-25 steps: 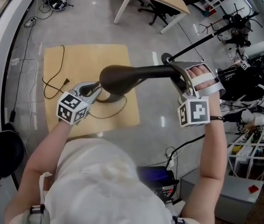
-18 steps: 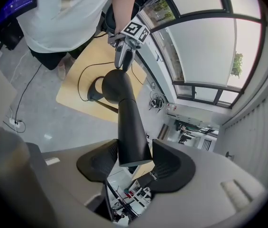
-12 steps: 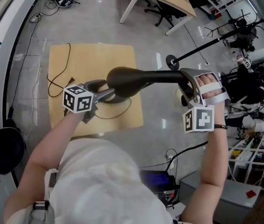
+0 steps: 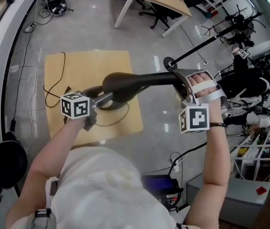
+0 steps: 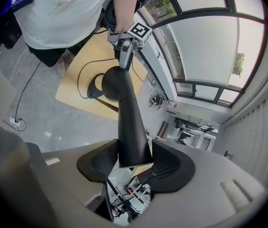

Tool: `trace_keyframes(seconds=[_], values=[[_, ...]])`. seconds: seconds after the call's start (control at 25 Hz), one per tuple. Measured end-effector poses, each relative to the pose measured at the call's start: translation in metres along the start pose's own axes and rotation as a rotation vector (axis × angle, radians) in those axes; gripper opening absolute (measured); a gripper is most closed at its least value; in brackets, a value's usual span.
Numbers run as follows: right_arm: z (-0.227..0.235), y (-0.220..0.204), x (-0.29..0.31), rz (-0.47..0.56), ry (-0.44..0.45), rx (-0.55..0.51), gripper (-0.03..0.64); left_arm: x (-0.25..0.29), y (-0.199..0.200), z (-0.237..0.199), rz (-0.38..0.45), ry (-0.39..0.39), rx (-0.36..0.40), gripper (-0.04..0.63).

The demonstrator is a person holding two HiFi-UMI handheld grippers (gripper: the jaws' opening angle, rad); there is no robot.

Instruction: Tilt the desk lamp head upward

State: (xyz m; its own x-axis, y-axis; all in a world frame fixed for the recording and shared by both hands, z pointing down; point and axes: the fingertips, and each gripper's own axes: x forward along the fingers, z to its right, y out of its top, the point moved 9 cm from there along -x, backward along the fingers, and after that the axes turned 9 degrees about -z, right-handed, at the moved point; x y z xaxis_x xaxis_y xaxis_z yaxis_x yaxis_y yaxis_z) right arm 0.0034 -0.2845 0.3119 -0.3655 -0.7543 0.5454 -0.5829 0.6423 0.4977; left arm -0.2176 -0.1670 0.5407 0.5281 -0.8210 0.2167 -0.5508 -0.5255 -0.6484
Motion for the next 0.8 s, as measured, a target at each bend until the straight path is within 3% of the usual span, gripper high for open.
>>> trace_keyframes(seconds=[0.28,0.8], values=[[0.001,-0.005,0.006,-0.012,0.013,0.006,0.229,-0.002,0.014,0.004,0.004,0.042,0.041,0.265],[-0.014,-0.013,0.013,-0.047,0.015,0.149,0.224,-0.023,0.038,0.028,0.070,0.131,0.169,0.265]])
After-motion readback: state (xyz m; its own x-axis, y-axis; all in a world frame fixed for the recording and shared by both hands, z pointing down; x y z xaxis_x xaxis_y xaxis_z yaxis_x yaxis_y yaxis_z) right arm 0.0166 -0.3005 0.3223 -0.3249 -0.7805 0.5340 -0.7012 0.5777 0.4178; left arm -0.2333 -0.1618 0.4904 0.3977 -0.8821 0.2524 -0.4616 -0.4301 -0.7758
